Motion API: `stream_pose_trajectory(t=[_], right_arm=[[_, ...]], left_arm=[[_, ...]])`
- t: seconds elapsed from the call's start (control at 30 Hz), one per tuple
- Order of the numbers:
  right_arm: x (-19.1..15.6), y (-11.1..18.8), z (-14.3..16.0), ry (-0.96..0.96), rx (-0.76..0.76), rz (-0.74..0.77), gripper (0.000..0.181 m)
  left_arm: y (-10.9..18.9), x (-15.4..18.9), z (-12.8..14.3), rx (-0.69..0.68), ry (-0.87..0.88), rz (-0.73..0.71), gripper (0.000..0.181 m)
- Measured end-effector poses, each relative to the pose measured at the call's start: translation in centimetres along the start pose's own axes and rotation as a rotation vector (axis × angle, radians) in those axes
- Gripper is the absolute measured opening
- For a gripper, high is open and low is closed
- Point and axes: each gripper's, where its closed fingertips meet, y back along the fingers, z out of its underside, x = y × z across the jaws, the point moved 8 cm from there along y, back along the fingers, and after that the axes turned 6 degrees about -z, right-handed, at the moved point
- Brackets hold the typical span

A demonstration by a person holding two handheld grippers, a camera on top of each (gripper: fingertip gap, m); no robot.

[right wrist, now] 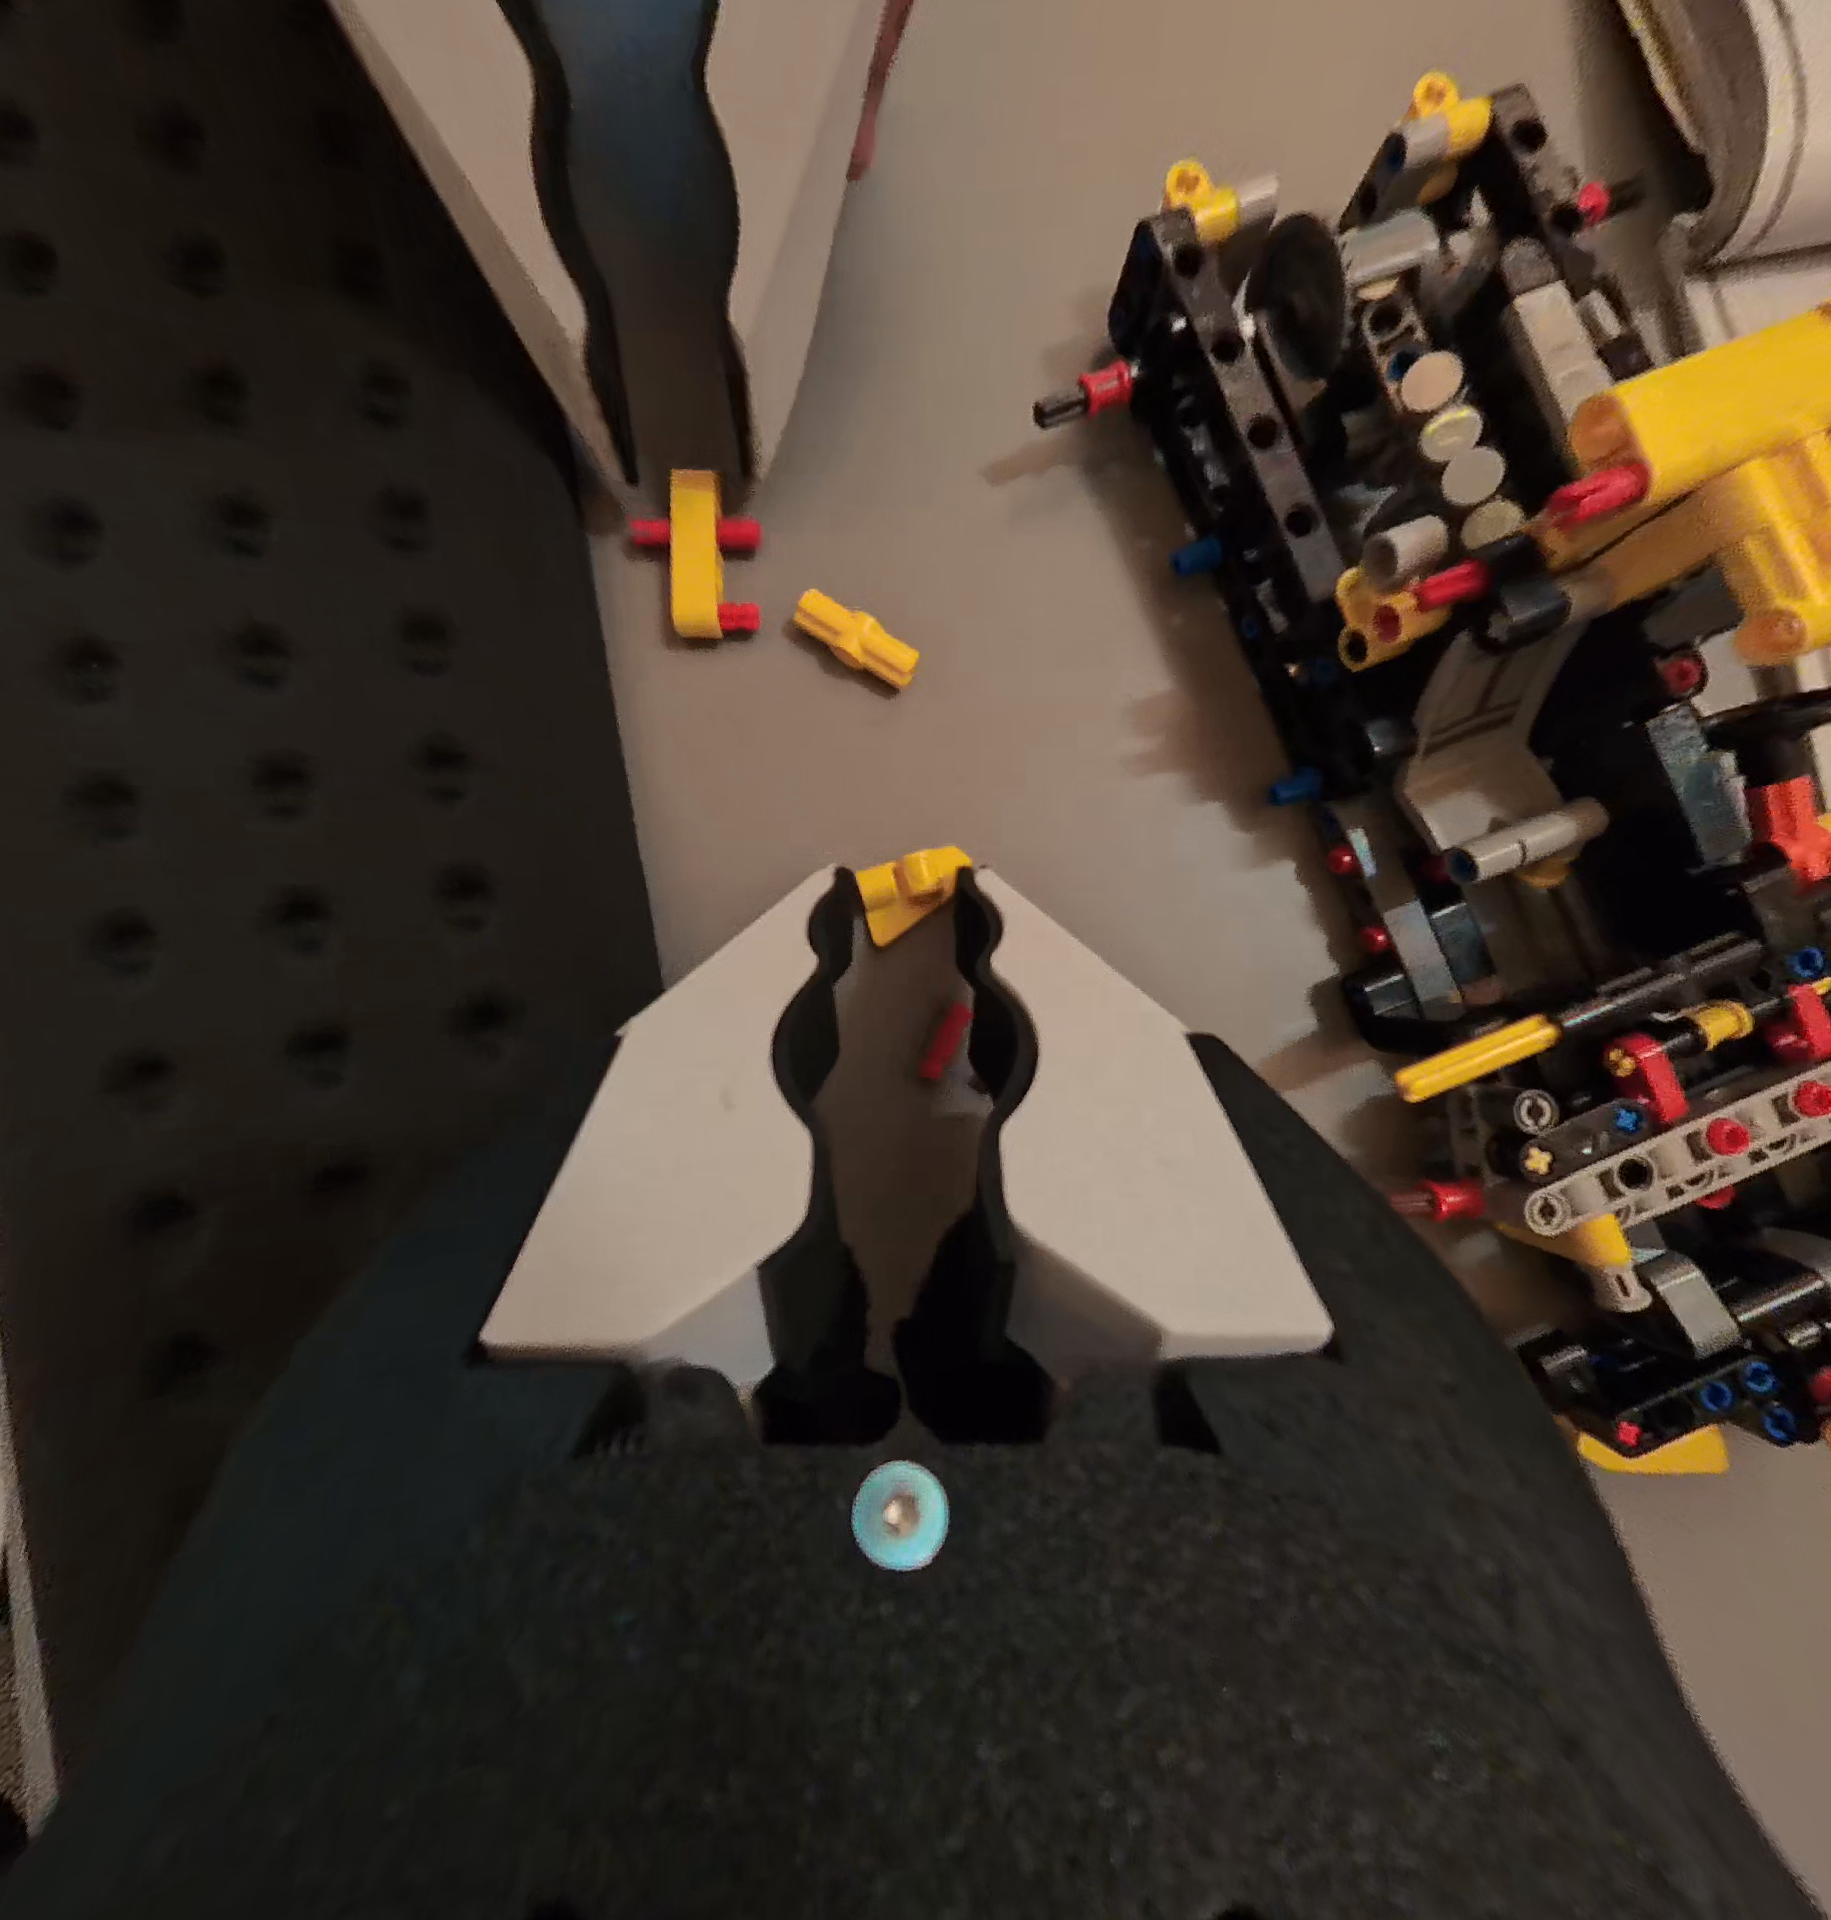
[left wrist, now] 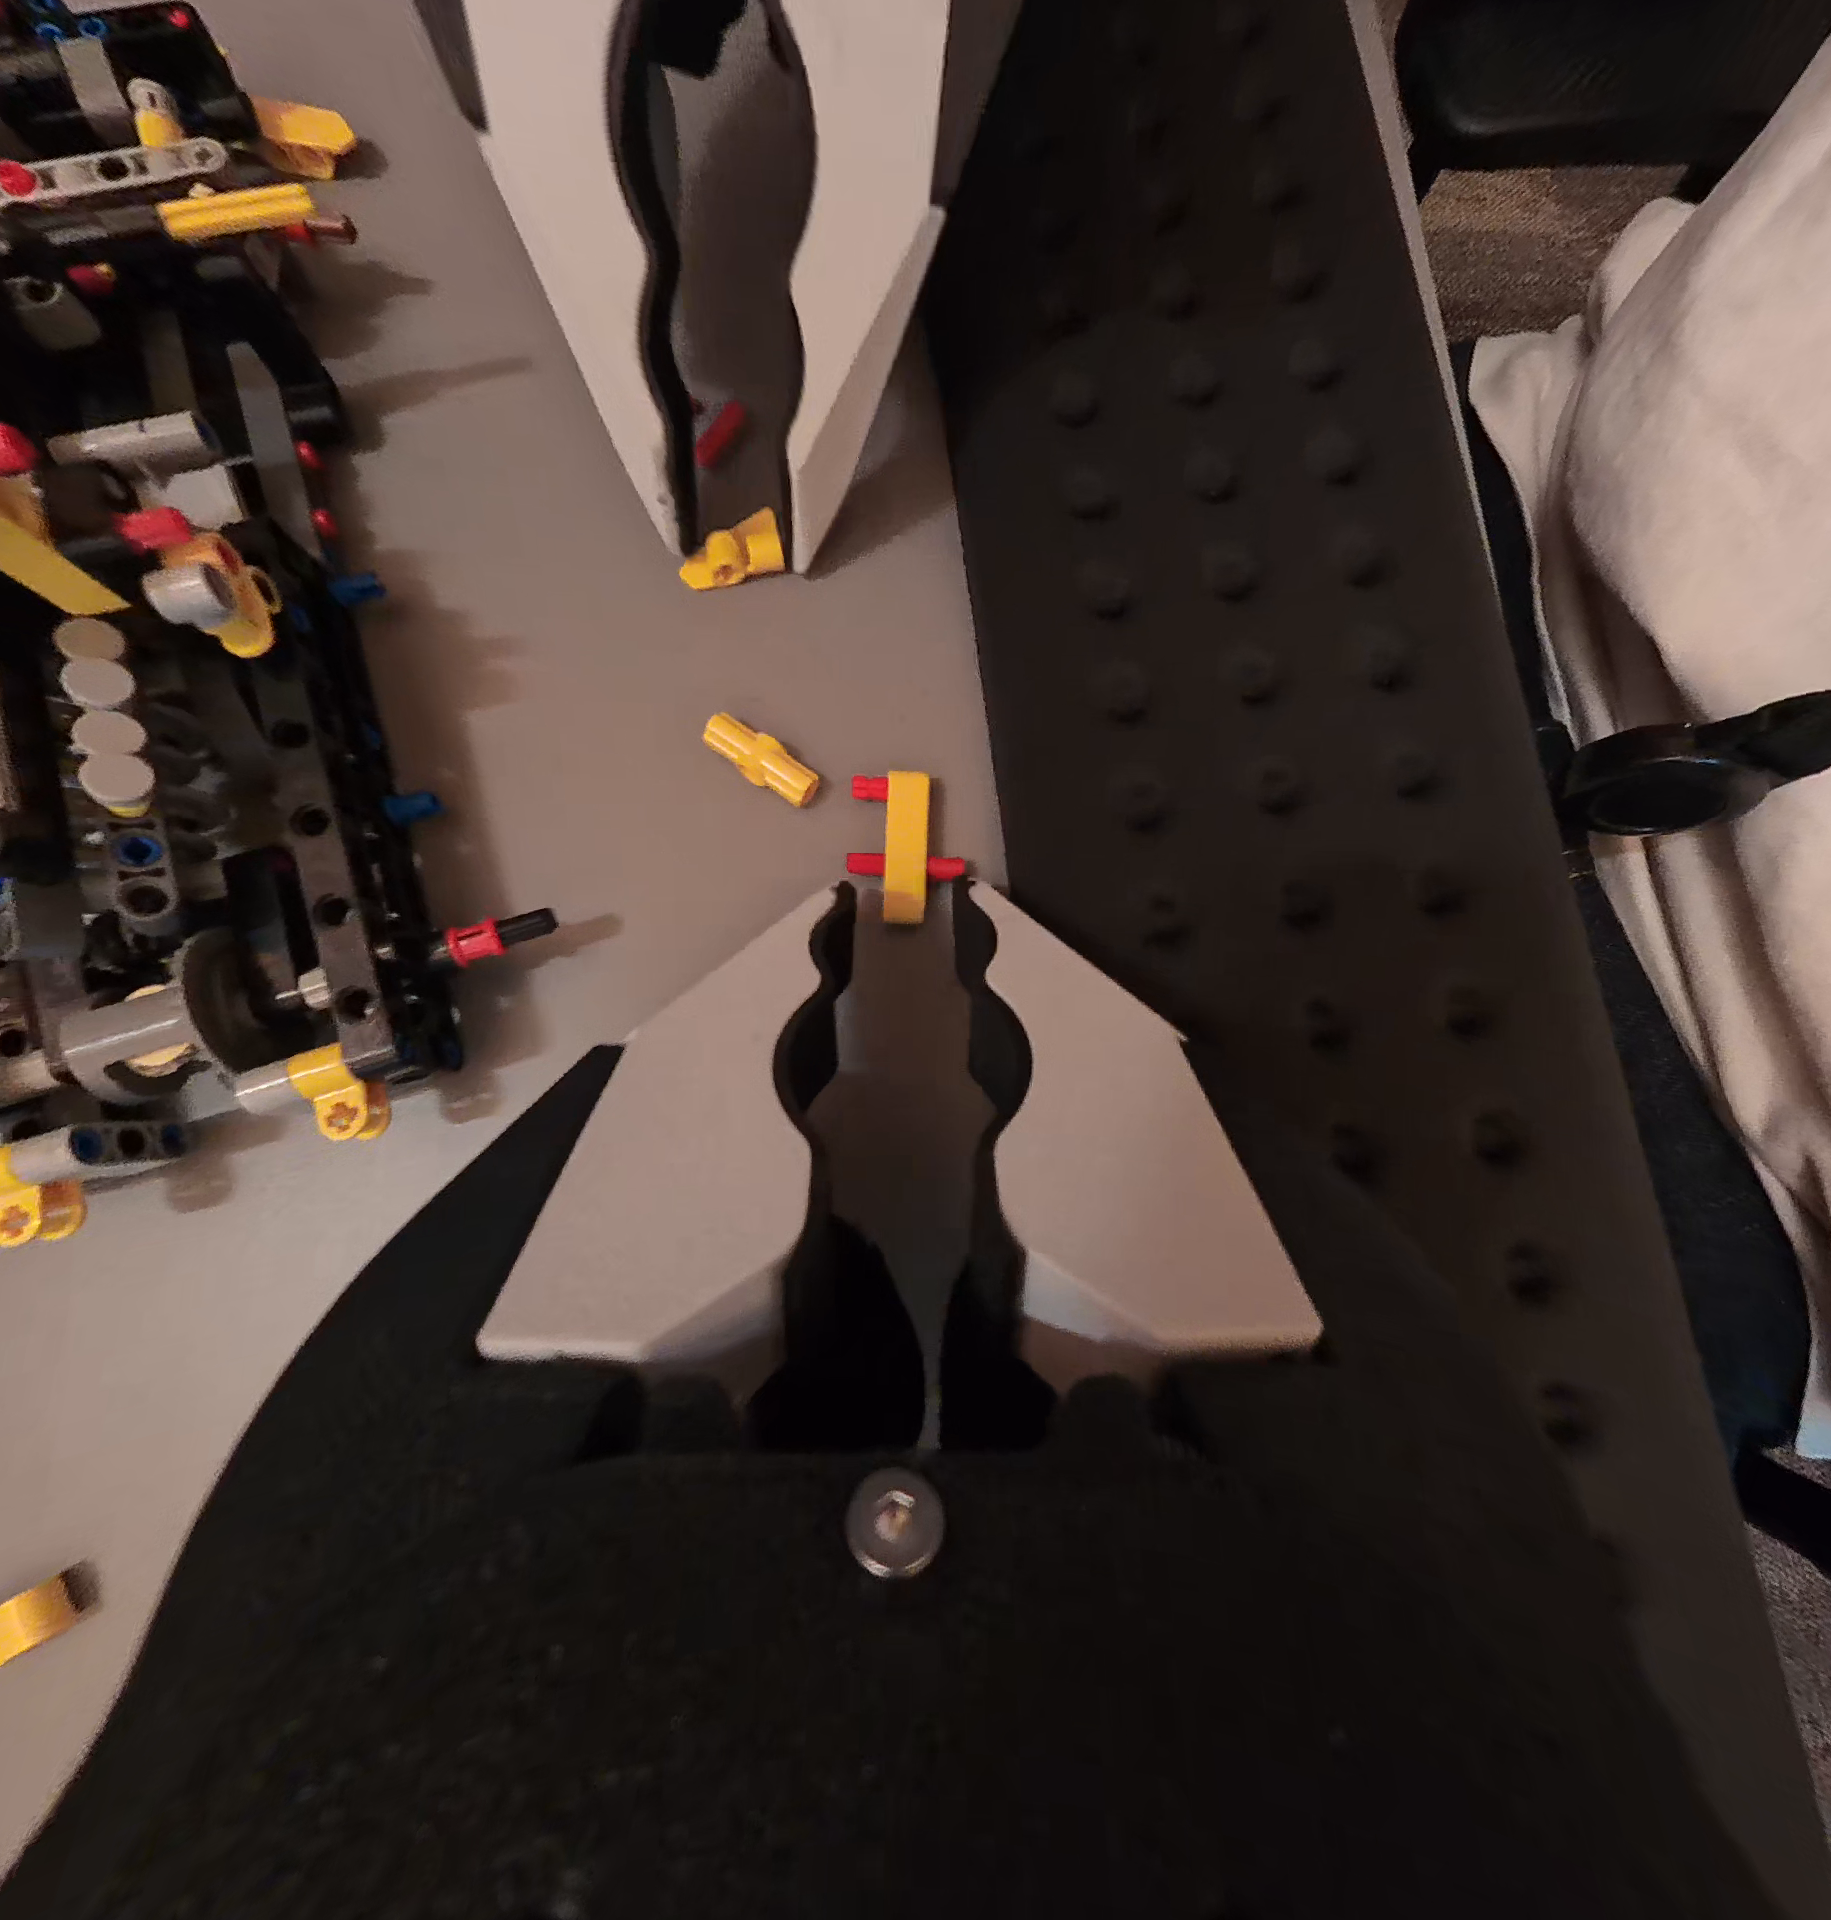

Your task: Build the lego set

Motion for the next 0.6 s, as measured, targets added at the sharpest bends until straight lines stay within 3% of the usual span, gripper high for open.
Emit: stream_pose_trajectory(t=[0.03, 0.23, 0.43, 0.6], right_arm=[[-0.1, 0.0, 0.0, 0.006, 0.002, -0.002, 0.016], [-0.2, 0.4, -0.8, 0.076, 0.052, 0.104, 0.016], [0.6, 3.4, -5.4, -0.063, 0.595, 0.215, 0.015], [0.9, 4.2, -7.0, -0.224, 0.815, 0.201, 0.015]], left_arm=[[0.2, -0.1, 0.0, 0.005, 0.007, 0.003, 0.019], [1.4, -1.8, -0.4, 0.075, 0.139, -0.025, 0.018], [3.0, -2.7, -2.8, 0.324, 0.105, -0.203, 0.026], [4.1, -2.6, -4.6, 0.450, 0.016, -0.520, 0.027]])
